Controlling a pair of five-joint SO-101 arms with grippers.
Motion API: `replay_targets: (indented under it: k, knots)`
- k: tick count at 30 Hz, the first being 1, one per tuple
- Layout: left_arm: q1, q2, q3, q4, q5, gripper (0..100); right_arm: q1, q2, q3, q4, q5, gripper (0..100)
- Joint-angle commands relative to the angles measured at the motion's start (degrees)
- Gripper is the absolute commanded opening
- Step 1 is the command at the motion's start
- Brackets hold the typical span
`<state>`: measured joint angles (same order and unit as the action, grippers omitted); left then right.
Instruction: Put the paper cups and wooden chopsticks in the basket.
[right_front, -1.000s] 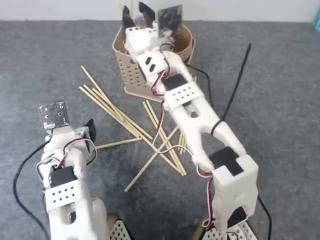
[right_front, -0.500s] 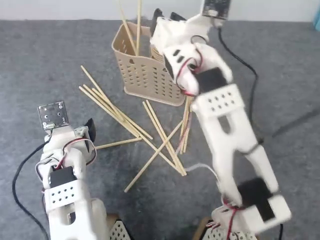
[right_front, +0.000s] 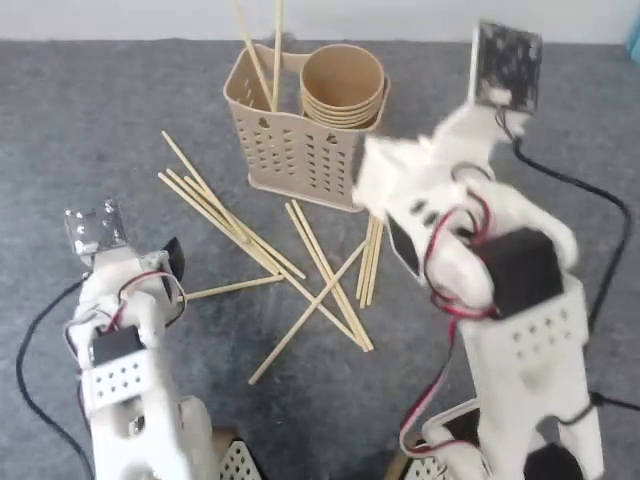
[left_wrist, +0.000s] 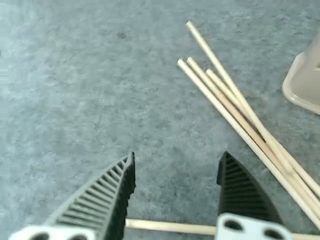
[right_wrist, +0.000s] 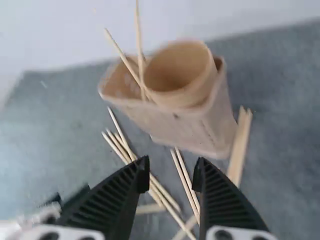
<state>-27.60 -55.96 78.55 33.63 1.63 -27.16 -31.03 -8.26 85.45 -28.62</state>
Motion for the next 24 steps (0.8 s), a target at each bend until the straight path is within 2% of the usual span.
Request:
replay_targets:
  k: [1, 4, 8, 11, 13, 18, 20, 24]
  knots:
    - [-0.6, 16.7, -10.6, 0.3, 1.5, 25, 0.0, -3.6, 3.3, 6.9, -0.4, 15.4]
    - [-0.6, 27.1, -17.2, 1.1, 1.5, 25, 0.3, -5.1, 11.9, 7.5, -0.2, 15.4]
    - [-0.5, 33.9, -24.0, 6.9, 1.5, 25, 0.0, -5.8, 26.5, 4.9, -0.1, 15.4]
    - [-0.4, 36.3, -25.1, 7.6, 1.6, 25, 1.5, -5.8, 39.1, -4.2, 1.0, 15.4]
    - [-0.4, 36.8, -25.7, 9.7, 1.6, 25, 3.1, -5.8, 47.6, -12.4, 4.7, 15.4]
    - [-0.4, 36.7, -26.9, 20.5, 0.9, 25, 4.0, -5.8, 67.3, -33.8, 8.2, 15.4]
    - [-0.6, 36.7, -29.2, 25.1, -4.3, 25, 4.0, -5.8, 74.2, -42.9, 9.7, 15.4]
    - [-0.3, 36.7, -33.4, 29.9, -24.7, 25, 5.1, -5.8, 80.5, -54.5, 15.9, 15.4]
